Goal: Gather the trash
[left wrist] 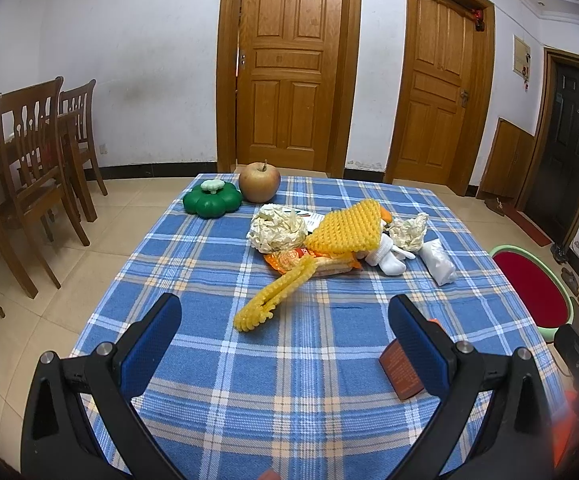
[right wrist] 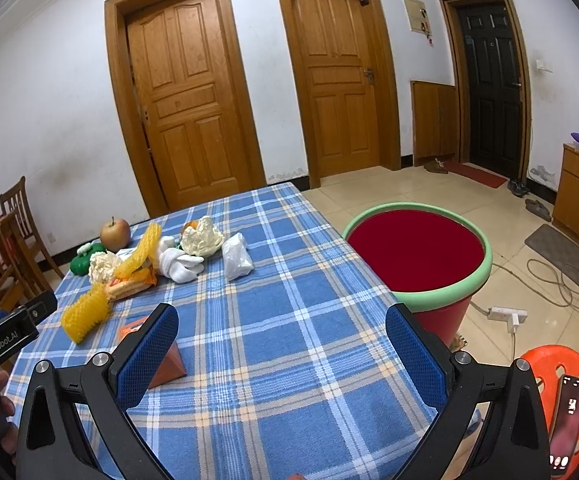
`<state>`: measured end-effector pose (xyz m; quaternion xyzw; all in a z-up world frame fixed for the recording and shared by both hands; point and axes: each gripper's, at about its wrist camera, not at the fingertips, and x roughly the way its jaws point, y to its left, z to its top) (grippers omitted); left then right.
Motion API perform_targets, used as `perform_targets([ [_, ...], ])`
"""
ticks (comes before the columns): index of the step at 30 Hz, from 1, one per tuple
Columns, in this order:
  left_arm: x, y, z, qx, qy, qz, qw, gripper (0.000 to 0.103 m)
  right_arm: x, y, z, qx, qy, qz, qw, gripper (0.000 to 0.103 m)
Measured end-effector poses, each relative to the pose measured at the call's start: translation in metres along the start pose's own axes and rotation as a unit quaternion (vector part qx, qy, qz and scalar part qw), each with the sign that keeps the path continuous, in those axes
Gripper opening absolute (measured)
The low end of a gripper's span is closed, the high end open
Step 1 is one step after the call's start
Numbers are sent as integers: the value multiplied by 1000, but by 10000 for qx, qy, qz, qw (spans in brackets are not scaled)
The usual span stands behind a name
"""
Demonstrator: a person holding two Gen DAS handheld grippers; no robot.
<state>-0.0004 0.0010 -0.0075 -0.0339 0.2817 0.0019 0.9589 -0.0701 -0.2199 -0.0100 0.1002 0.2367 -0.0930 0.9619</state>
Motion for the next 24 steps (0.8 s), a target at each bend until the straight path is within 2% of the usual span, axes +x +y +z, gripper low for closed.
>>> perform_targets([
  [24, 1, 6, -1, -45, 41, 11, 10000, 101, 0, 1, -2, 6, 34, 12, 10000, 103],
])
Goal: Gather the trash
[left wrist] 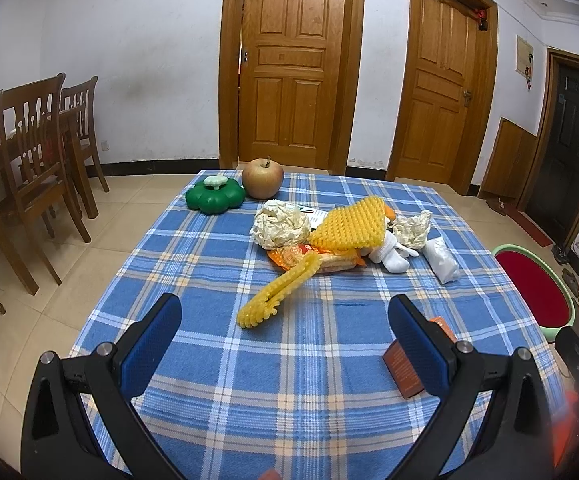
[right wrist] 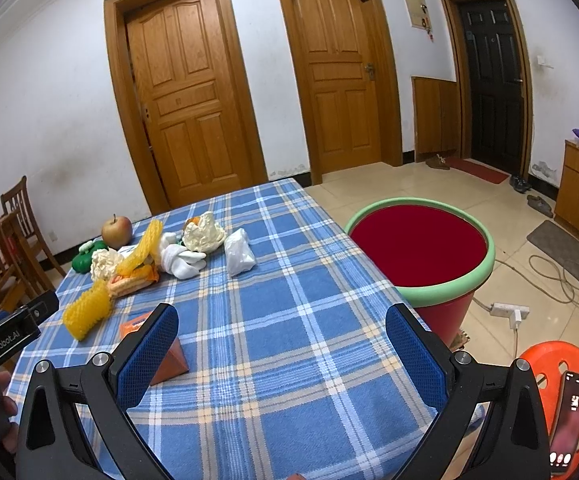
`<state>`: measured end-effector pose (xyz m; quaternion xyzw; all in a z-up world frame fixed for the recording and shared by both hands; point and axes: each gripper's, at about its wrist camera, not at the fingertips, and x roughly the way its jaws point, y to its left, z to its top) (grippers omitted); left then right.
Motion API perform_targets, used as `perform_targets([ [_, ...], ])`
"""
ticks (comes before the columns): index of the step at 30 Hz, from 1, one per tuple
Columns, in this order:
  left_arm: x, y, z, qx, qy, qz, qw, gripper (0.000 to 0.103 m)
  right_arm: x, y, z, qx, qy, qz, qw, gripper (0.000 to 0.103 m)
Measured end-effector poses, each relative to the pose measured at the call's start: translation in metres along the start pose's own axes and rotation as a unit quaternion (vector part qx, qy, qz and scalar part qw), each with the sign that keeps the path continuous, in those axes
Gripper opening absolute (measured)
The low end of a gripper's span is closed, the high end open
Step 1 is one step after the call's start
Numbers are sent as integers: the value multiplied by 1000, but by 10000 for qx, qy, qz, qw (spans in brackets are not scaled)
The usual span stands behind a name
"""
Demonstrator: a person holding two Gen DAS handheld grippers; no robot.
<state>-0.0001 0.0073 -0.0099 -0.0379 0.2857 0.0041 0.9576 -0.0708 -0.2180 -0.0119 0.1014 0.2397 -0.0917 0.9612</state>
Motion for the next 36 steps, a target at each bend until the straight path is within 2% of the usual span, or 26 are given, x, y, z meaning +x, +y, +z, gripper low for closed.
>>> perform_targets([
  [23, 5, 13, 2, -29, 139, 106, 9998, 101, -1, 6, -4, -18, 65, 82, 9999, 103],
  [31, 8, 36, 10, -97, 255, 349, 9990, 102, 0, 17, 3, -154, 163, 354, 9991, 103],
  [36, 13, 55, 11, -137, 359, 511, 9980, 101, 11, 36, 3, -359, 419, 644, 9964, 103],
])
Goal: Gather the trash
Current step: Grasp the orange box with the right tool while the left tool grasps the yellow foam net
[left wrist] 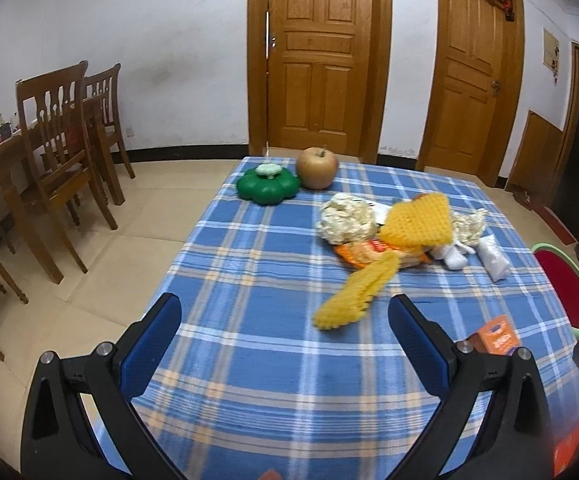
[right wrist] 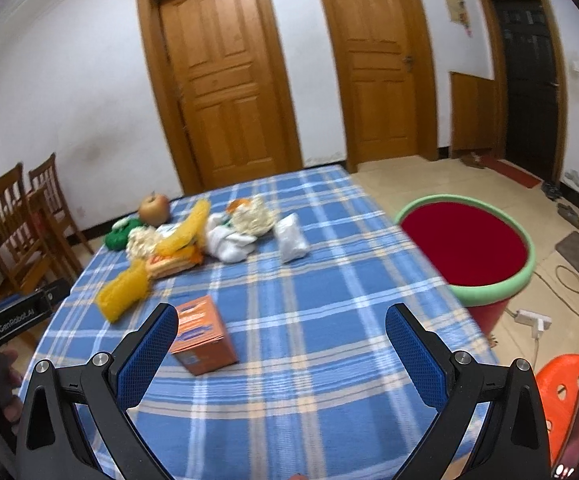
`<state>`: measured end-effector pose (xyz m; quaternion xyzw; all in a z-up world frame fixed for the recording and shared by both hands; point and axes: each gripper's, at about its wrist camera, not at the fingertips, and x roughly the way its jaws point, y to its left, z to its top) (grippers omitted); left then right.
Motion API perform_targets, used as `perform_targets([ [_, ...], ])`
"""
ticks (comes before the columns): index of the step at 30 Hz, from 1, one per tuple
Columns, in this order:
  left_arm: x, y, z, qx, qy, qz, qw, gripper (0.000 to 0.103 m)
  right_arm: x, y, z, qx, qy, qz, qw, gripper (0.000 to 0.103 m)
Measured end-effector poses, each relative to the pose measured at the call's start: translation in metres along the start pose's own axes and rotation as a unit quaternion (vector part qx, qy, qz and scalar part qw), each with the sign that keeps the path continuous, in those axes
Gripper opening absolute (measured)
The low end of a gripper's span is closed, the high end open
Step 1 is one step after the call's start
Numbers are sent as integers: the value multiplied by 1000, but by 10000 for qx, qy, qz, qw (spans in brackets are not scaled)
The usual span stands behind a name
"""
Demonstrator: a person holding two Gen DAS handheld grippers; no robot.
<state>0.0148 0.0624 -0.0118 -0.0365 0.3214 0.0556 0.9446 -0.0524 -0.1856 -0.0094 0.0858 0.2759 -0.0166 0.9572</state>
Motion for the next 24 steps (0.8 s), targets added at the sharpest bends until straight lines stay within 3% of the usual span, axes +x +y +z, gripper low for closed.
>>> perform_targets([
  [10, 23, 7, 2, 126, 277, -62, 9995, 101, 39, 36, -1, -525, 666, 378, 9957, 103],
  [17, 39, -11, 4, 531, 407, -534, 9963, 101, 60, 49, -7, -791, 917, 284, 9922, 101],
  [19, 43, -17, 5, 662, 437, -635, 9948, 98, 65, 51, -8, -799, 1009, 318, 9912, 92],
  [20, 46, -21, 5, 730, 444, -694, 9939, 97, 69, 52, -9, -802, 1108, 353, 9900, 81],
  [24, 59, -32, 6, 998, 531, -951, 9890, 85, 81, 51, -11, -754, 1460, 441, 9854, 55],
])
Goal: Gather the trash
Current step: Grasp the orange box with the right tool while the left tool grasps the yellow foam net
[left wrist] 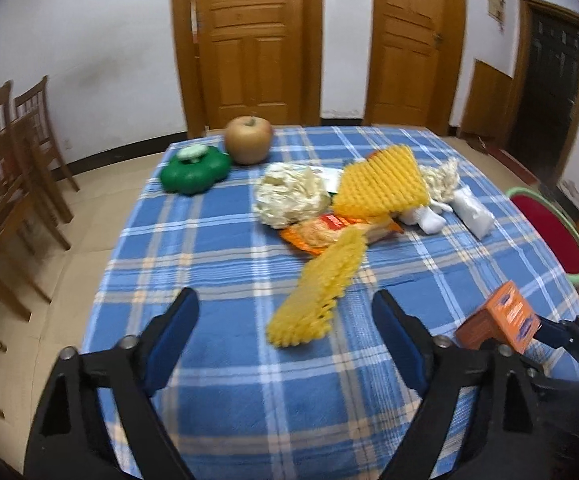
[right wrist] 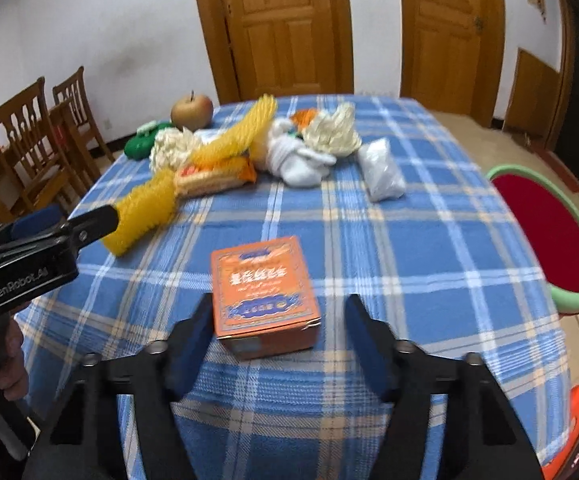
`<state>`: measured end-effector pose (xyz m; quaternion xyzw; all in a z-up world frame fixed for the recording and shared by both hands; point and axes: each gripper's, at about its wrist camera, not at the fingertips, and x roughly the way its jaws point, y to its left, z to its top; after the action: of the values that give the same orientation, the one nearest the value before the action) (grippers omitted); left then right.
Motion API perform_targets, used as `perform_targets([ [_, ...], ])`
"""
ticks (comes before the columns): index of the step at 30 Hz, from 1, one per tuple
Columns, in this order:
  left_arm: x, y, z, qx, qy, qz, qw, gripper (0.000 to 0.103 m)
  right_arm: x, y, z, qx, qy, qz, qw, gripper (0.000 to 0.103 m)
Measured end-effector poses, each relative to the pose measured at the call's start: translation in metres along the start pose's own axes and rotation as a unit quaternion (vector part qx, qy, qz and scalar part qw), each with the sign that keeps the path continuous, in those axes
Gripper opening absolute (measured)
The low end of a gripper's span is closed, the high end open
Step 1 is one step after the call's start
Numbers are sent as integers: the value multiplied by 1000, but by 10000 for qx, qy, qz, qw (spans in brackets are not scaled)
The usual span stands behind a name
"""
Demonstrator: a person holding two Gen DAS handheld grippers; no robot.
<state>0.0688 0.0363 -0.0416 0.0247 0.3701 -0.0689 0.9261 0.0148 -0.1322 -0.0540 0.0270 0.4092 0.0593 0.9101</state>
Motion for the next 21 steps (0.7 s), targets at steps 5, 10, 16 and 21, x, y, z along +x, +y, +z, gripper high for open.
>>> perform_targets([
  [5, 20, -2, 2, -5, 196, -423, 9989, 55, 5, 2, 1, -9, 102, -66, 9999, 49],
  [10, 27, 5, 3, -287, 177, -1010, 9943, 22, 15, 0, 2, 249, 433, -69, 9987, 48],
  [16, 34, 13, 3, -465, 334, -1463, 9876, 16, 19, 7, 7, 214, 529, -327, 9978, 47],
  [21, 38, 13, 3, -477, 407, -1753, 9825, 15, 17, 6, 7, 440, 474, -380, 9972, 46],
])
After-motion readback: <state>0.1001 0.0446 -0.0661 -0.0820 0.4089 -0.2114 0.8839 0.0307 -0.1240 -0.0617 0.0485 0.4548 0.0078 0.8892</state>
